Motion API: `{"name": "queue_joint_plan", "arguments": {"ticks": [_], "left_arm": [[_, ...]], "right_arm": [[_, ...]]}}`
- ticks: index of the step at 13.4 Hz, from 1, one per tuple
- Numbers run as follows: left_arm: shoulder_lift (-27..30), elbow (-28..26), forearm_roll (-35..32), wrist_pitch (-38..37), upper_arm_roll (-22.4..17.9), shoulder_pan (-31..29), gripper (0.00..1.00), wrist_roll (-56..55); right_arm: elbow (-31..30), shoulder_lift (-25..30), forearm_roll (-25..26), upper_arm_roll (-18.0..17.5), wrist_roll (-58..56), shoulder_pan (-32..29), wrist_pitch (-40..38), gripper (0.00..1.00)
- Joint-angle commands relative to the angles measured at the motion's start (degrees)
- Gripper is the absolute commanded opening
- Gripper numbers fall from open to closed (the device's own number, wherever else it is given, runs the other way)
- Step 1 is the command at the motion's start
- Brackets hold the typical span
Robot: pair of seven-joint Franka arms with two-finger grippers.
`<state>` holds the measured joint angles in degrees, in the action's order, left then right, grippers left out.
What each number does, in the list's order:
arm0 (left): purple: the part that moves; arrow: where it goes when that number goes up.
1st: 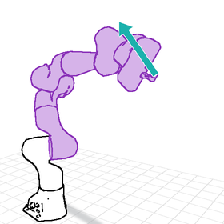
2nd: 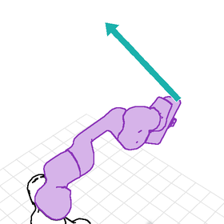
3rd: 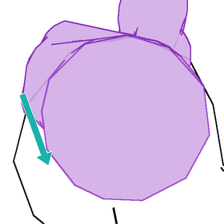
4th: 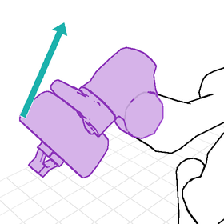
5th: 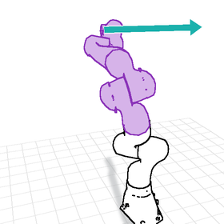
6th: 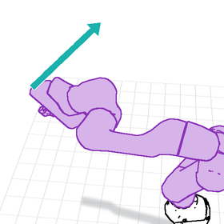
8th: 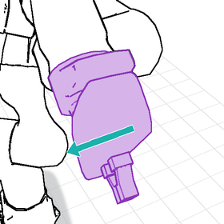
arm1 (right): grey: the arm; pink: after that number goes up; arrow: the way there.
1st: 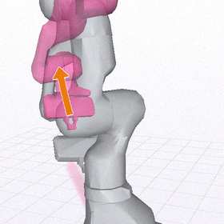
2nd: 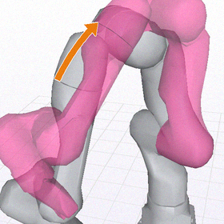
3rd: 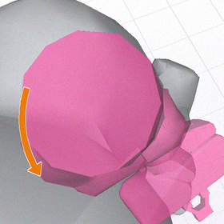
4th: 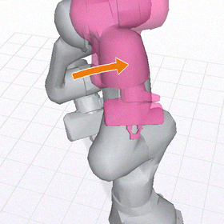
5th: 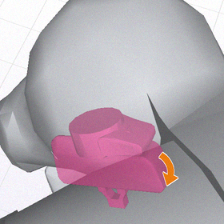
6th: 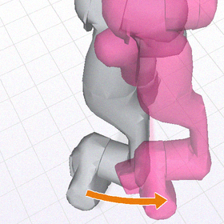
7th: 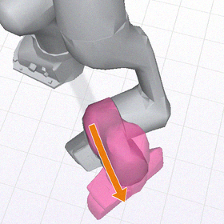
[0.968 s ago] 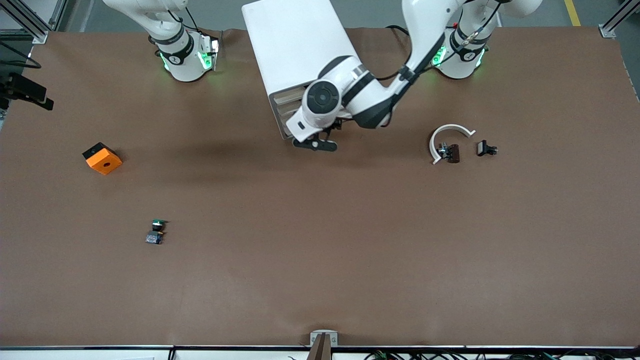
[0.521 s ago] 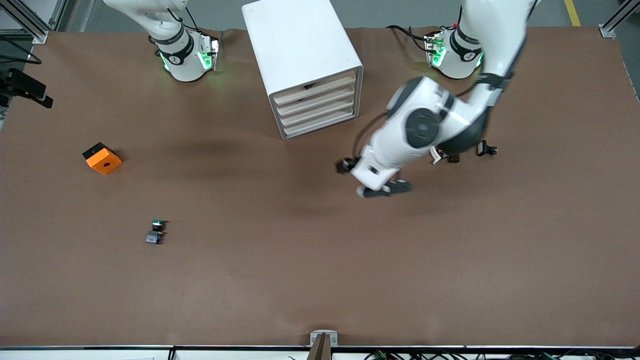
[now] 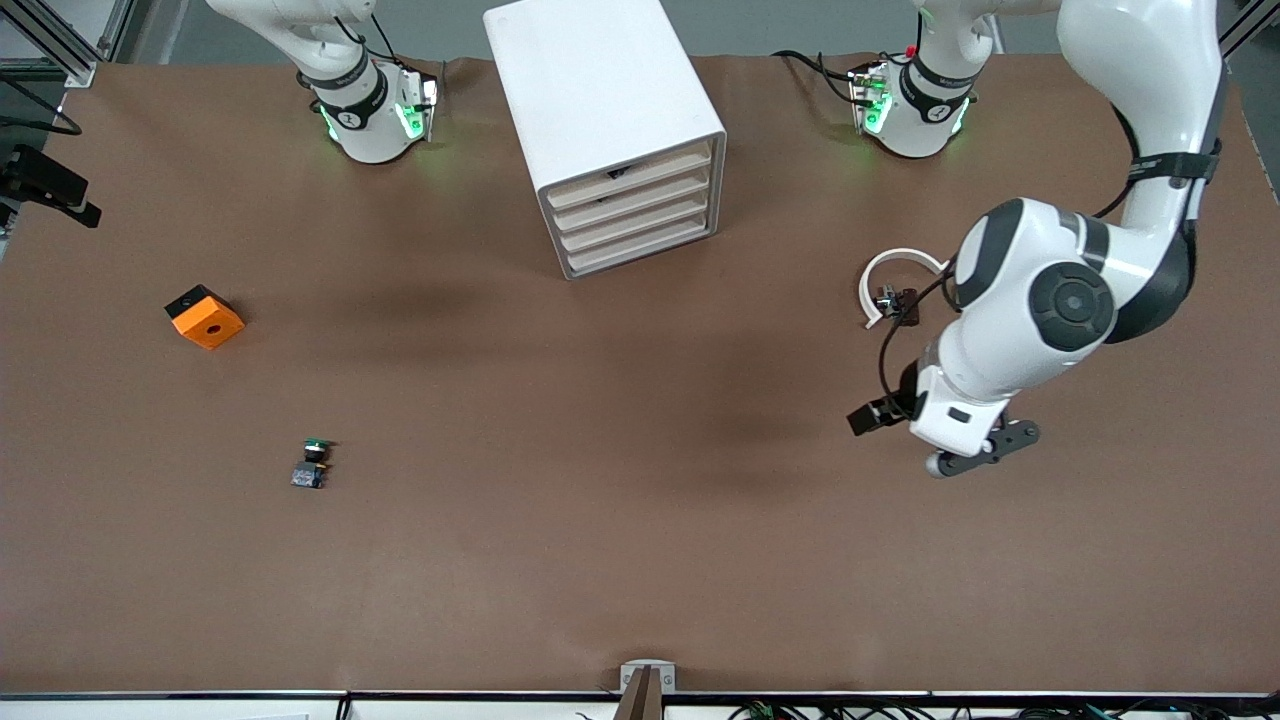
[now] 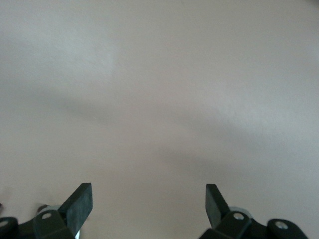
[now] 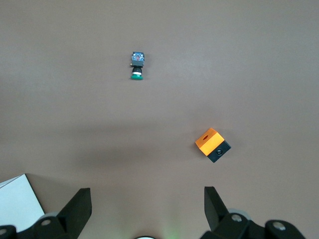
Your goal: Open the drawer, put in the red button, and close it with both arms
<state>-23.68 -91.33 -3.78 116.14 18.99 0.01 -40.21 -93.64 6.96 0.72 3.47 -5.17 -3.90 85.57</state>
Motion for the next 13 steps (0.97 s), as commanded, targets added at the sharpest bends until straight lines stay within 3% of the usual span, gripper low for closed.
{"name": "queue_joint_plan", "arguments": {"ticks": [1,5,10,13], "left_arm": [[4.3,-1.1,-1.1,-4.5,1.1,-3.6,1.0,4.1],[8.6,-1.4,4.7,-12.8,1.1,-12.2,1.0,27.8],[16.3,-7.8,5.0,-14.1,1.1,-16.9,1.0,35.4],[20.4,-12.1,10.3,-13.7,1.1,-21.8,1.0,44.0]], "right_arm": [[-1.3,1.3,-1.5,-0.7,-0.6,-1.0,0.9,1.0],[-1.3,1.3,-1.8,-0.7,-0.8,-1.0,0.9,1.0],[-1.4,1.3,-1.8,-0.5,-2.9,-1.3,0.9,1.0],[-1.4,1.3,-1.8,-0.5,-2.9,-1.4,0.8,1.0]]}}
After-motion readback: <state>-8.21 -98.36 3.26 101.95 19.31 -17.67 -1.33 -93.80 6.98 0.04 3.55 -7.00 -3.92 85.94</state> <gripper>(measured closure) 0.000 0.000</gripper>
